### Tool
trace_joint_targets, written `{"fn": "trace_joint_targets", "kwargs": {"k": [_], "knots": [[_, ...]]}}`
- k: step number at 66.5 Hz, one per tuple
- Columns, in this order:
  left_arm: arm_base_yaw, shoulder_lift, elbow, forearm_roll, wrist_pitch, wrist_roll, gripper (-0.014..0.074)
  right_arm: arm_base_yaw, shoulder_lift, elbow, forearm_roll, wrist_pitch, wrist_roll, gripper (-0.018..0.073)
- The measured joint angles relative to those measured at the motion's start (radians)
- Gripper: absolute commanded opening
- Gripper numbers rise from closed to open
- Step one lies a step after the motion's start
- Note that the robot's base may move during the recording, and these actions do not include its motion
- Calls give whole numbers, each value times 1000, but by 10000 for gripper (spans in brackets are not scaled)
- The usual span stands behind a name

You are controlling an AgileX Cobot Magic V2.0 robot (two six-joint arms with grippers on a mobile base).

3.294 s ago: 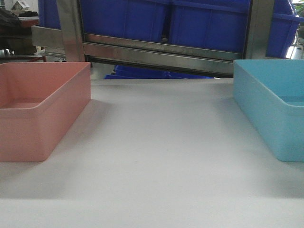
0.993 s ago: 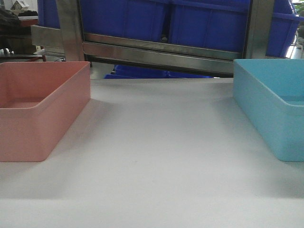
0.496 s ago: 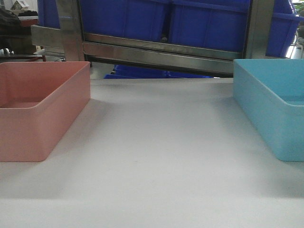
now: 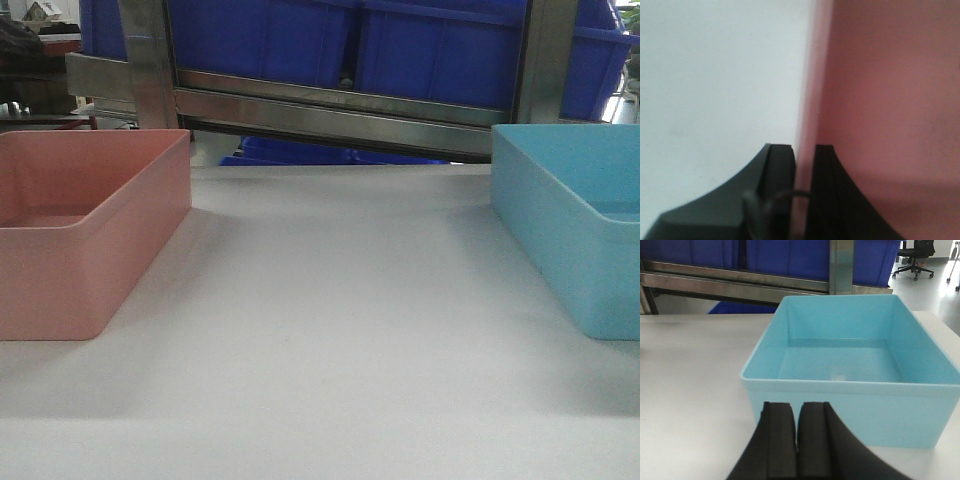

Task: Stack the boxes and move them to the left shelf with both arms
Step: 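Grip the pink bin rim with the left gripper and drag it toward center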

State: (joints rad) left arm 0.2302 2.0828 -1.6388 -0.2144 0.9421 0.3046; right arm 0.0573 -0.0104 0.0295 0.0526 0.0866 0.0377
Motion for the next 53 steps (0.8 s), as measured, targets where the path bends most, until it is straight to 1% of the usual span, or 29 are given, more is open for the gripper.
{"fn": "trace_joint_targets", "kwargs": {"k": [9, 15, 22, 26, 33, 34, 41, 42, 47, 53], "knots": [[0, -25, -12, -12, 20, -21, -3, 0, 0, 0, 0, 0, 0, 56], [-15, -75, -24, -5, 39, -50, -3, 0, 0, 0, 0, 0, 0, 56], [-55, -148, -28, 3, 61, -93, -3, 0, 0, 0, 0, 0, 0, 56], [-86, -183, -32, 5, 71, -155, -3, 0, 0, 0, 0, 0, 0, 56], [-166, -225, -36, 5, 81, -264, -3, 0, 0, 0, 0, 0, 0, 56], [-172, -225, -37, 5, 80, -269, -3, 0, 0, 0, 0, 0, 0, 56], [-269, -229, -36, 9, 87, -341, -3, 0, 0, 0, 0, 0, 0, 56], [-291, -229, -36, 12, 87, -351, -3, 0, 0, 0, 0, 0, 0, 56], [-372, -223, -36, 39, 88, -417, -3, 0, 0, 0, 0, 0, 0, 56], [-462, -204, -36, 83, 64, -504, -3, 0, 0, 0, 0, 0, 0, 56]]}}
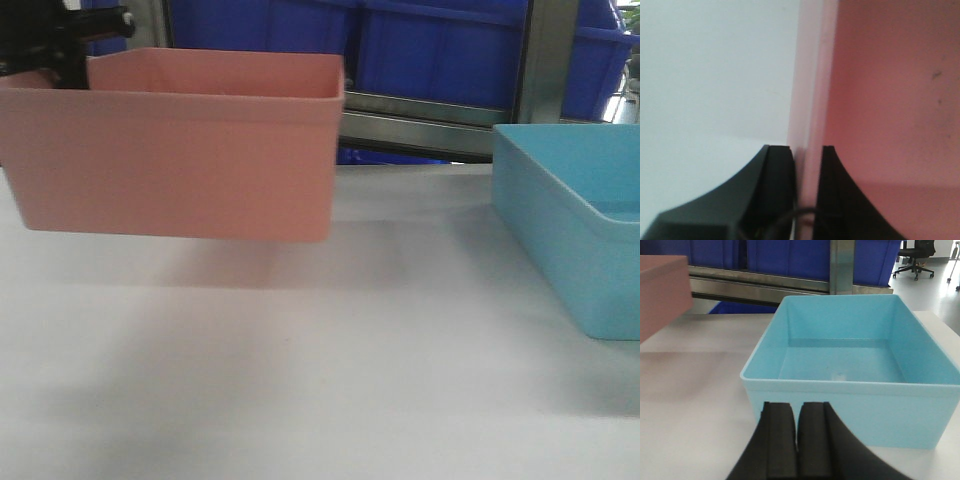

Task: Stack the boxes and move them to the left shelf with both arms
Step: 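Grip the pink bin rim with the left gripper and drag it toward center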

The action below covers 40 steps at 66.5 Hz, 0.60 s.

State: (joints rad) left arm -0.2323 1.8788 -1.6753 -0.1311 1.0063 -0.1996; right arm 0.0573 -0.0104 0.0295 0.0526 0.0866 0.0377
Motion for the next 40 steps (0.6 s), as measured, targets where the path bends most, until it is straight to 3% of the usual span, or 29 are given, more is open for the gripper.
{"fn": "trace_joint_targets", "kwargs": {"k": [9, 18, 40], "knots": [[-101, 55, 0, 49, -37, -108, -3, 0, 0, 0, 0, 0, 0, 56], [-151, 133, 0, 56, -60, -157, -3, 0, 0, 0, 0, 0, 0, 56], [-173, 229, -12, 48, -109, -217, -2, 0, 0, 0, 0, 0, 0, 56]]}}
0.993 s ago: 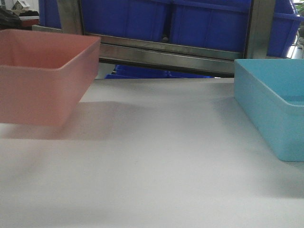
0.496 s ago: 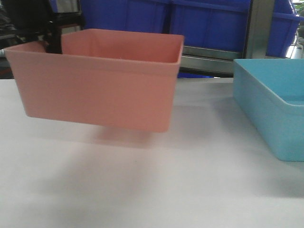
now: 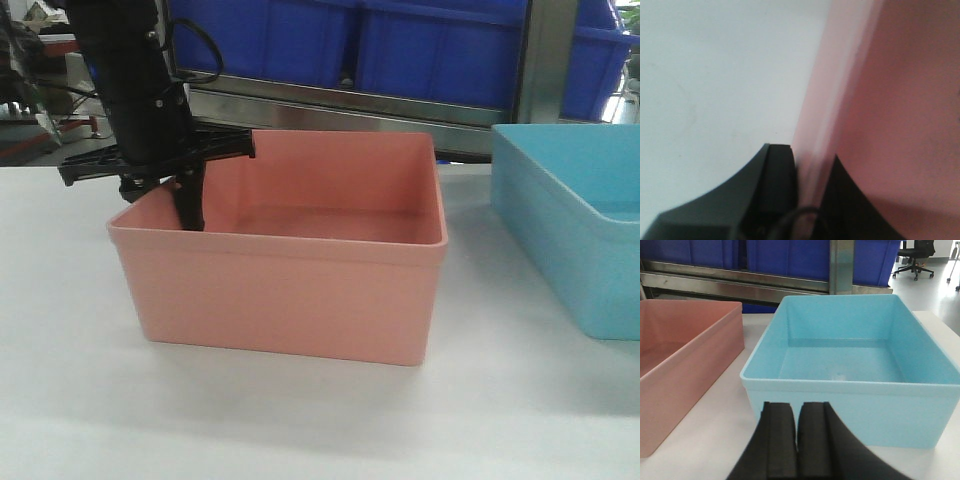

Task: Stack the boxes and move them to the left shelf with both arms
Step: 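Grip the pink bin rim with the left gripper and drag it toward center, then open the left gripper and lift it off the pink bin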

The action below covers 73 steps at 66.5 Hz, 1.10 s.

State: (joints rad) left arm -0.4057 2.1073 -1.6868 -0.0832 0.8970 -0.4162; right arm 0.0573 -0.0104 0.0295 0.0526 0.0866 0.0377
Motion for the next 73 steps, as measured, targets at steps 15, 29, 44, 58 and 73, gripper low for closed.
{"fn": "trace_joint_targets", "kwargs": {"k": [15, 29, 44, 58, 73], "knots": [[0, 2, -1, 0, 0, -51, 0, 0, 0, 0, 0, 0, 0, 56], [0, 2, -1, 0, 0, -104, 0, 0, 0, 0, 0, 0, 0, 56], [0, 2, -2, -2, 0, -101, 52, 0, 0, 0, 0, 0, 0, 56], [0, 28, -42, -28, 23, -13, 514, 0, 0, 0, 0, 0, 0, 56], [-2, 30, -187, -7, 139, 99, 583, 0, 0, 0, 0, 0, 0, 56]]}}
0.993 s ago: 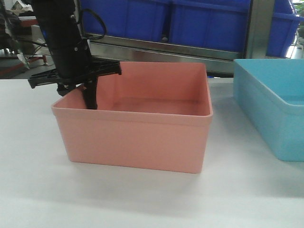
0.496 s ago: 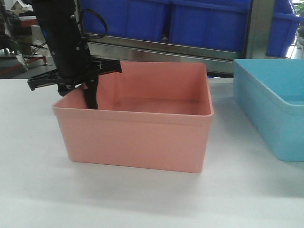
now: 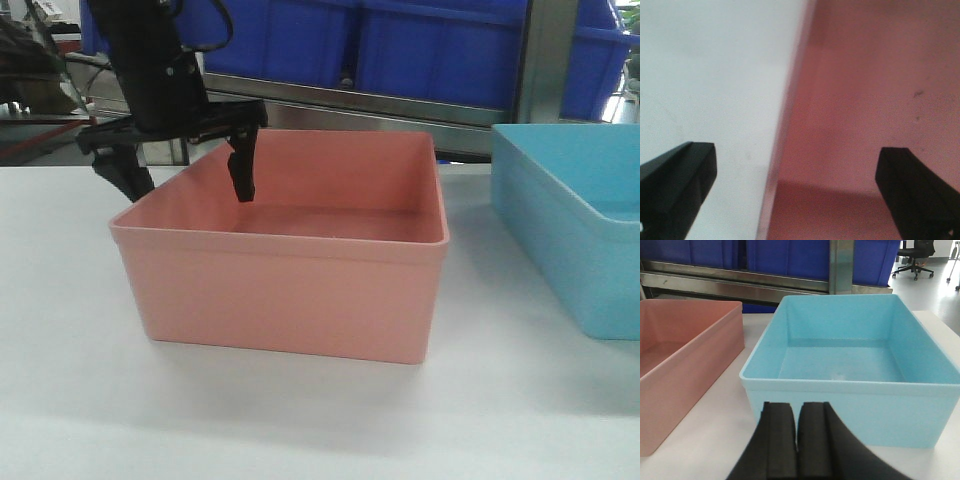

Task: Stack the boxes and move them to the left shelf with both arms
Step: 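Open the left gripper and lift it off the pink bin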

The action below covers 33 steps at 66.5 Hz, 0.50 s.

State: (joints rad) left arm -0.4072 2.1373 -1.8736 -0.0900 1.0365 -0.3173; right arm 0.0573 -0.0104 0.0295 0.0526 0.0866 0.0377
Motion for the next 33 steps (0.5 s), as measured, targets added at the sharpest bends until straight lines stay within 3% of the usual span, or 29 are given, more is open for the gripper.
{"fn": "trace_joint_targets", "kwargs": {"k": [11, 18, 33], "knots": [[0, -52, -55, 37, 92, 88, 538, 0, 0, 0, 0, 0, 0, 56], [0, -143, -60, 61, 134, 157, 424, 0, 0, 0, 0, 0, 0, 56], [23, -358, 31, 97, 154, 231, 76, 0, 0, 0, 0, 0, 0, 56]]}}
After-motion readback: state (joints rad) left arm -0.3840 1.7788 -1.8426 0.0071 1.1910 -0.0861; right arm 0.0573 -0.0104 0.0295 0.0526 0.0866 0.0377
